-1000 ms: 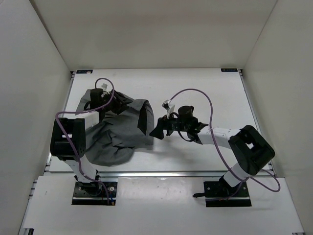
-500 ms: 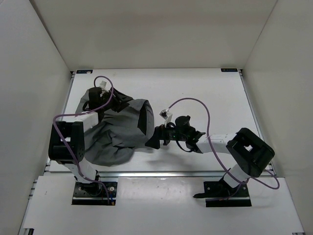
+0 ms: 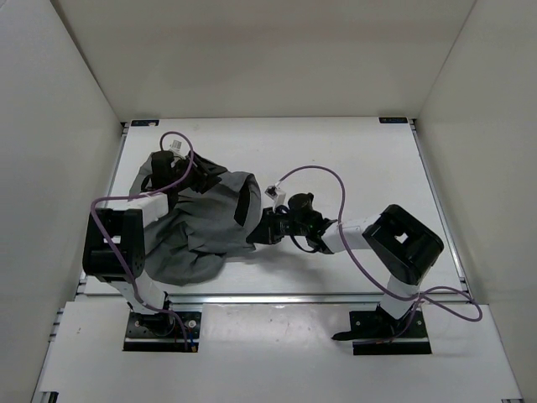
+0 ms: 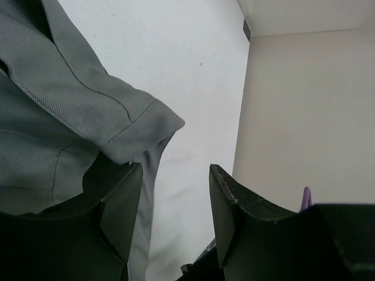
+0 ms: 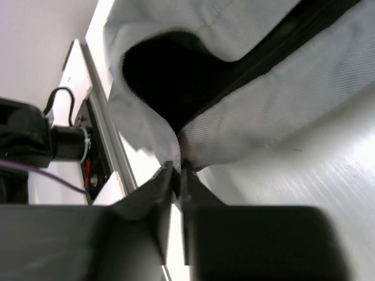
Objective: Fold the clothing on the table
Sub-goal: Flatten the skirt out
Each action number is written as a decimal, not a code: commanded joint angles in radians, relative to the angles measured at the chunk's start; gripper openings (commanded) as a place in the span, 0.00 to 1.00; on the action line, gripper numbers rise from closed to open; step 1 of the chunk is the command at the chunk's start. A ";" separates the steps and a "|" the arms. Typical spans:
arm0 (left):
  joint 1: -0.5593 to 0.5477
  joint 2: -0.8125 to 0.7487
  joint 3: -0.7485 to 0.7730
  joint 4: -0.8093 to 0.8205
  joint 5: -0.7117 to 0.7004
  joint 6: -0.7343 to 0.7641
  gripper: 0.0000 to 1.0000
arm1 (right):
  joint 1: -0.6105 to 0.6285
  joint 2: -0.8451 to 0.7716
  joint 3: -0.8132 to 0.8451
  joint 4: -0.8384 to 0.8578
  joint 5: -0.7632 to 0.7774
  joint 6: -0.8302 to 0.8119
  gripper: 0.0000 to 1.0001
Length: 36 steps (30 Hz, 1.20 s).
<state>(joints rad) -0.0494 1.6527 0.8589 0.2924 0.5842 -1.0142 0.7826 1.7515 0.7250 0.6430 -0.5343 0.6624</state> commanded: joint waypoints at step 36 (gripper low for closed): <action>-0.299 0.032 0.231 -0.662 -0.143 0.487 0.67 | -0.186 -0.225 -0.216 -0.454 -0.086 -0.145 0.00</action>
<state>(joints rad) -0.3450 1.8214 1.1400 -0.4755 0.4011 -0.4576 0.6052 1.5169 0.5037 0.1806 -0.6155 0.5529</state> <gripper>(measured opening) 0.664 0.009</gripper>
